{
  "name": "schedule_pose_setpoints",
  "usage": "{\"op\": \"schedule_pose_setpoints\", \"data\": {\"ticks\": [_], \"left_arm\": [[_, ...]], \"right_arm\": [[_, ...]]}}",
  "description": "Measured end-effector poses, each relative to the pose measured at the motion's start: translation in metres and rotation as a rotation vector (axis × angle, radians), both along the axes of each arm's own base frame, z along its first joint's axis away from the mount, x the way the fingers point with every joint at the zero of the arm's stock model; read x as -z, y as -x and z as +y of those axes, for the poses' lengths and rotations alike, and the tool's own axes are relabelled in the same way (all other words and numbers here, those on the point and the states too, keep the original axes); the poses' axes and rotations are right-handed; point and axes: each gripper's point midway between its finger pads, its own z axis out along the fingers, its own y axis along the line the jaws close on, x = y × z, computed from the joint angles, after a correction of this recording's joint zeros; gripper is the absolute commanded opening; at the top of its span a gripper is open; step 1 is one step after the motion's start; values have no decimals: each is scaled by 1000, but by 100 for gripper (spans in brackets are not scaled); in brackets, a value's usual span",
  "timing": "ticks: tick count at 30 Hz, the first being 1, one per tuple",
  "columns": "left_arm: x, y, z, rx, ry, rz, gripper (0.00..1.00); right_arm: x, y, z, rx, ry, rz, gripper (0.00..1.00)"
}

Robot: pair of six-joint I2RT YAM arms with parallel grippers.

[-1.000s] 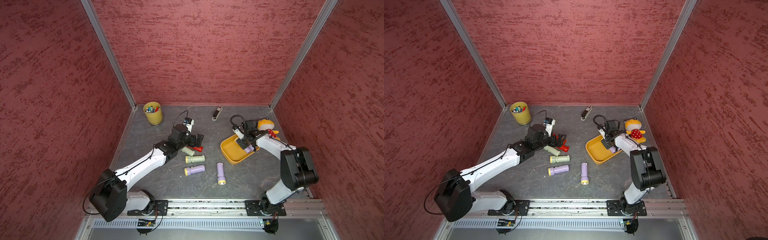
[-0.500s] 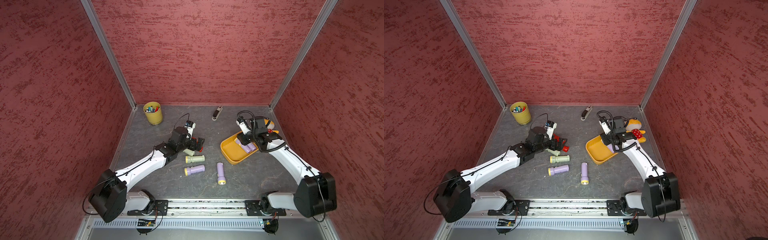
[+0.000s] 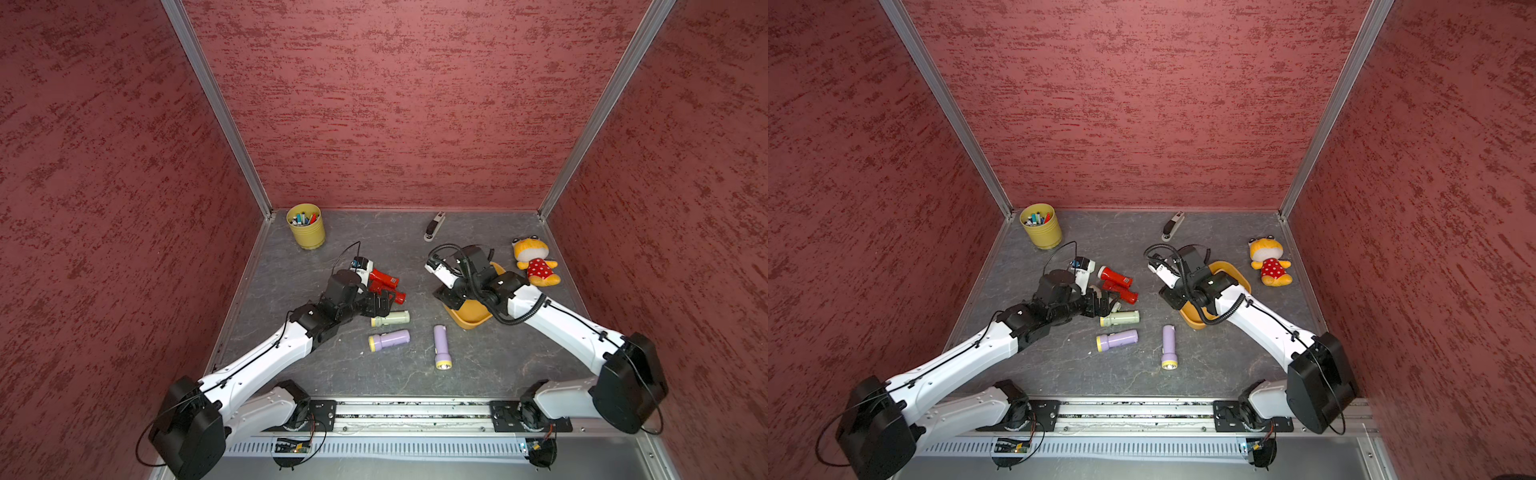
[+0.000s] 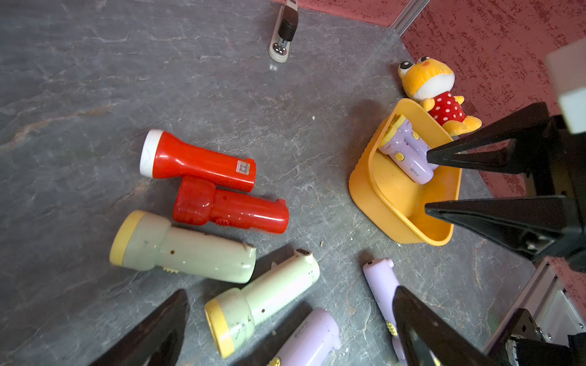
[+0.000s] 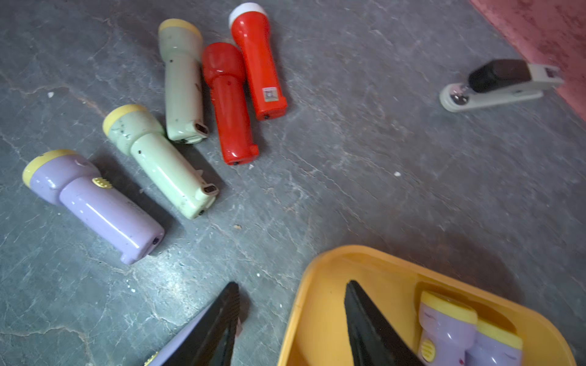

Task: Put the flashlights into the storage boxes
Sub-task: Pick up the flashlight from the center of the board.

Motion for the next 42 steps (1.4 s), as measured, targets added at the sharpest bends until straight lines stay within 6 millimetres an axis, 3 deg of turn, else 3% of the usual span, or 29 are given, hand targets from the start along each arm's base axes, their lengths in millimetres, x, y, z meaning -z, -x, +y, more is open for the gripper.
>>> {"op": "schedule_pose_setpoints", "data": {"ticks": [11, 18, 27, 42], "left_arm": [[30, 30, 40, -172, 25, 154, 99], [34, 37, 75, -320, 69, 193, 99], [51, 42, 102, -436, 108, 242, 99], [58, 45, 104, -450, 114, 268, 99]], "right_arm": [[50, 73, 80, -372, 141, 34, 56], [50, 81, 123, -496, 136, -7, 57], [80, 91, 133, -608, 176, 29, 57], [112, 108, 140, -675, 213, 92, 56]]}}
